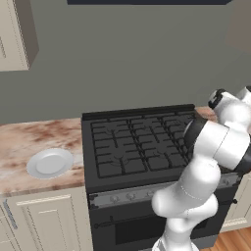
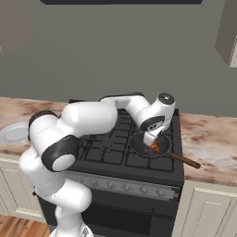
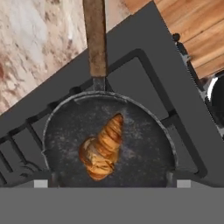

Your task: Pick the croissant and place it on the pan. Then turn on the stove to warm the croissant.

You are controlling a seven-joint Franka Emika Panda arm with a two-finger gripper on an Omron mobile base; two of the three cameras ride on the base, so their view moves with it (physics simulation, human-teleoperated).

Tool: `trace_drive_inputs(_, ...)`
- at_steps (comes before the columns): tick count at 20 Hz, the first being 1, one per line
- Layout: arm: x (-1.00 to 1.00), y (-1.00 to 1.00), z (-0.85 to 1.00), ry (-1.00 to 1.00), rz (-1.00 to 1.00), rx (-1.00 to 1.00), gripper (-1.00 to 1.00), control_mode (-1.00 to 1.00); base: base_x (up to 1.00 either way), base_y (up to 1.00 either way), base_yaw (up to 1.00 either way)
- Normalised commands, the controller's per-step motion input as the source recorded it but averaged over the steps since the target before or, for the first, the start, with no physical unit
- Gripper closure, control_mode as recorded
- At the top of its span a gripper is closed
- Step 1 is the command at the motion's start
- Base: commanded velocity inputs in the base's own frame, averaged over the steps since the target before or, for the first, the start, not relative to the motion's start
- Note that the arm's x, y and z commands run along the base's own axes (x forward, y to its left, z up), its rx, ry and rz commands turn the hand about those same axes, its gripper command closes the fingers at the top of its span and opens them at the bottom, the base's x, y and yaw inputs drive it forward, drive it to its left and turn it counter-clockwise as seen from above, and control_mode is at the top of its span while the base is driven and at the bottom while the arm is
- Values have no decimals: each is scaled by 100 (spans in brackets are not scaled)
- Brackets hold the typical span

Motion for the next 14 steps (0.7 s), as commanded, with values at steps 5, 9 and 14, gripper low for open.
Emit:
trace_drive_inputs(5, -77, 23, 59, -3, 7, -16, -100, -100, 0, 0, 0)
trace_drive_inputs(9, -88, 21, 24, 0, 10, -20, -100, -100, 0, 0, 0)
trace_drive_inputs(14, -98, 21, 1, -8, 14, -17, -100, -100, 0, 0, 0)
